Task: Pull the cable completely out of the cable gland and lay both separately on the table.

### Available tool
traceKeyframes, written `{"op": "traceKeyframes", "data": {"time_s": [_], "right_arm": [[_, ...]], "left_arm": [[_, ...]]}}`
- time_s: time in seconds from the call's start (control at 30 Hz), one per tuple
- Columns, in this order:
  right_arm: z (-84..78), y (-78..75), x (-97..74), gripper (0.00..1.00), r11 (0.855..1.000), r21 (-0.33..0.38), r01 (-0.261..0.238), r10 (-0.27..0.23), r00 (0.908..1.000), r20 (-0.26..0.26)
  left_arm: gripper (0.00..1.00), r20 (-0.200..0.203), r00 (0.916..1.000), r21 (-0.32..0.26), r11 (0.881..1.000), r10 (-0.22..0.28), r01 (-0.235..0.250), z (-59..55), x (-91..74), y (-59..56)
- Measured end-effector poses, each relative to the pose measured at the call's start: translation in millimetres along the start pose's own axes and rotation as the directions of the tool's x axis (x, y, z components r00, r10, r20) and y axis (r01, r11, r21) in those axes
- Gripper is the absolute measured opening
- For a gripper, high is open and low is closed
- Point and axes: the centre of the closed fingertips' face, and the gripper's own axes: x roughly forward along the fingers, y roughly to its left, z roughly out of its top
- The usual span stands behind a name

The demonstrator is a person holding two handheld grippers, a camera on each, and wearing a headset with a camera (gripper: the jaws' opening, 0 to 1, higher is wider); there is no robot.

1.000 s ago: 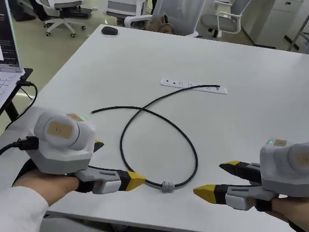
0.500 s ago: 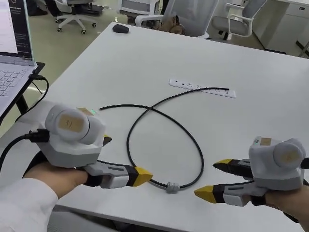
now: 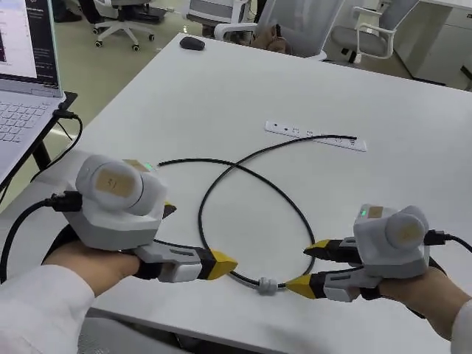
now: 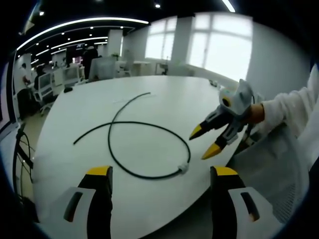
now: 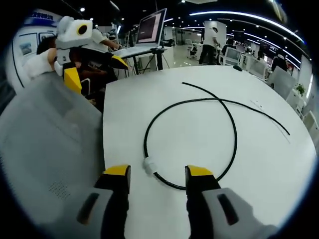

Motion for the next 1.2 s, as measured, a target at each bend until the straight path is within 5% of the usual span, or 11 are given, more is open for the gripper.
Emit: {"op": "traceKeyframes", "data": {"time_s": [0.33,0.6,0.87,0.97,1.2], "right_arm": [[-21.5,4.0,26.9,0.35,0.999,-0.043,-0.024,0.021,0.9976,-0.066],[-30.3,0.7,44.3,0.25,0.991,-0.130,-0.031,0.022,0.9974,-0.069],[-25.9,5.0,59.4,0.14,0.967,-0.236,-0.091,0.082,0.9954,-0.050],[-22.6,3.2,58.6,0.13,0.968,-0.239,-0.070,0.058,0.9966,-0.059],[-10.8,12.3,45.9,0.12,0.974,-0.207,-0.090,0.087,0.9959,-0.023]], "left_arm": [[0.80,0.000,1.0000,-0.001,1.000,0.000,0.000,-0.5,0.3,0.1],[0.79,-0.002,1.0000,0.004,1.000,0.001,-0.001,-0.2,1.0,-0.5],[0.79,-0.006,0.9996,-0.009,1.000,0.027,-0.028,-1.9,-1.1,5.1],[0.79,-0.015,0.9995,-0.010,1.000,0.027,-0.027,-4.3,-0.9,5.8],[0.79,-0.015,0.9998,-0.001,1.000,0.010,-0.010,-4.3,-0.4,1.1]]}}
